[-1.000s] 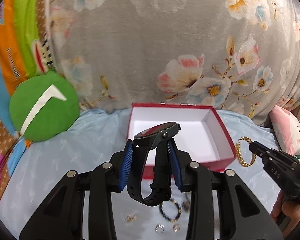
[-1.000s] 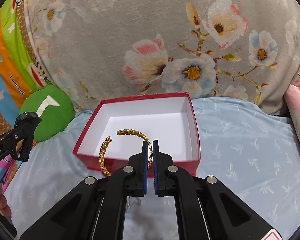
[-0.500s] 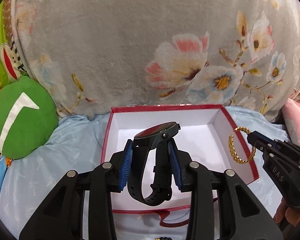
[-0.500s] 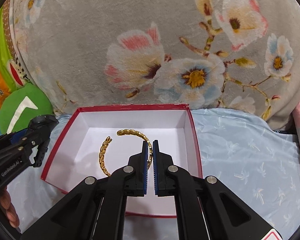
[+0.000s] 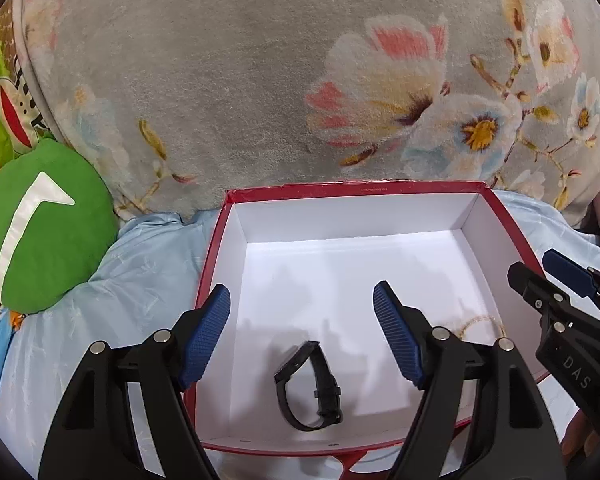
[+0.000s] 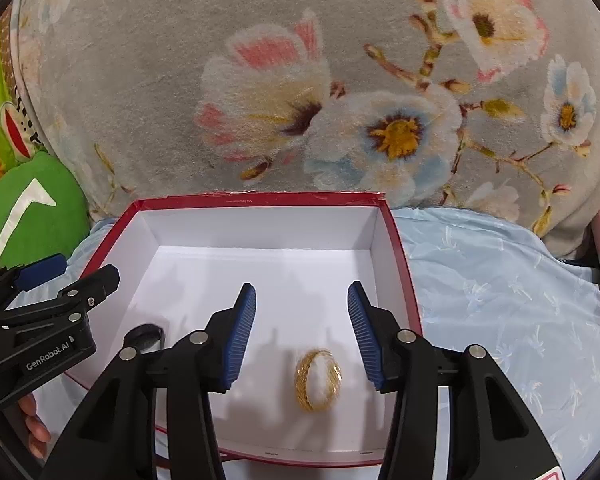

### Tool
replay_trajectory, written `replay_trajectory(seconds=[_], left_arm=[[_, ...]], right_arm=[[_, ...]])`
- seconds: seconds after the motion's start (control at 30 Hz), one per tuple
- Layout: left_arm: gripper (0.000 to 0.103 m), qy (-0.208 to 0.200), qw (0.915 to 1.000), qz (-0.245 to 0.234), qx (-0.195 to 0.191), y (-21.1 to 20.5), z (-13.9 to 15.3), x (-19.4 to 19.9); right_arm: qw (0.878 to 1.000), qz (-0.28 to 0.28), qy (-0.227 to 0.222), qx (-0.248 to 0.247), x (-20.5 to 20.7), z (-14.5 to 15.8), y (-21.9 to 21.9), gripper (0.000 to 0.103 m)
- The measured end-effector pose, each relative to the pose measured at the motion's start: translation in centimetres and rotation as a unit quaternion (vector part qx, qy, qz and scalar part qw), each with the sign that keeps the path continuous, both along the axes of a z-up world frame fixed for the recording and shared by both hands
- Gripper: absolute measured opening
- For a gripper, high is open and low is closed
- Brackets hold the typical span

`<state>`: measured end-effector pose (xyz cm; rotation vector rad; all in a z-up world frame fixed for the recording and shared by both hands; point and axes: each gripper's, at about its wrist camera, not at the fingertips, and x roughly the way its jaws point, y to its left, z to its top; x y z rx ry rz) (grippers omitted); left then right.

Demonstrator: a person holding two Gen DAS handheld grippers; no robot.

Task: Organize jewelry
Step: 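Carry both items into the red box and open both tools, then withdraw both tools from the box back over the jewelry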

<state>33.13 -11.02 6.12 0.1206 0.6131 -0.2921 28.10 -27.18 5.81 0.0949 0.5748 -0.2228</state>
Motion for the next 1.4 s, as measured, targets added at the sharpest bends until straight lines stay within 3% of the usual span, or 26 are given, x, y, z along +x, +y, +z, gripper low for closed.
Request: replay_trajectory(seconds=[0.43,1.07,1.23,1.4], left_arm=[[0.073,-0.009,0.9999,0.006,-0.007,0.6,1.5,-1.6],[0.073,0.014,0.9998,0.012,-0.004,1.7,0.2,-1.6],[0.073,0.040,0.9990,0.010,-0.018,3.8,0.0,-3.4],[0.079,0.049,0.9984,0.023,-0.014,7.5,-0.8,-7.1]], right_arm=[[1.000,0.001,-0.011,-0.004,-2.0,1.1,0.6,0.056],[1.000,-0.008,0.011,-0.002,-2.4,-0.4,0.1,0.059],[1.000,-0.004,0.014,-0.003,-5.4,-0.2,0.6,0.064],[1.000,0.002,0.022,0.007,-11.0,-0.6,1.1,0.069]])
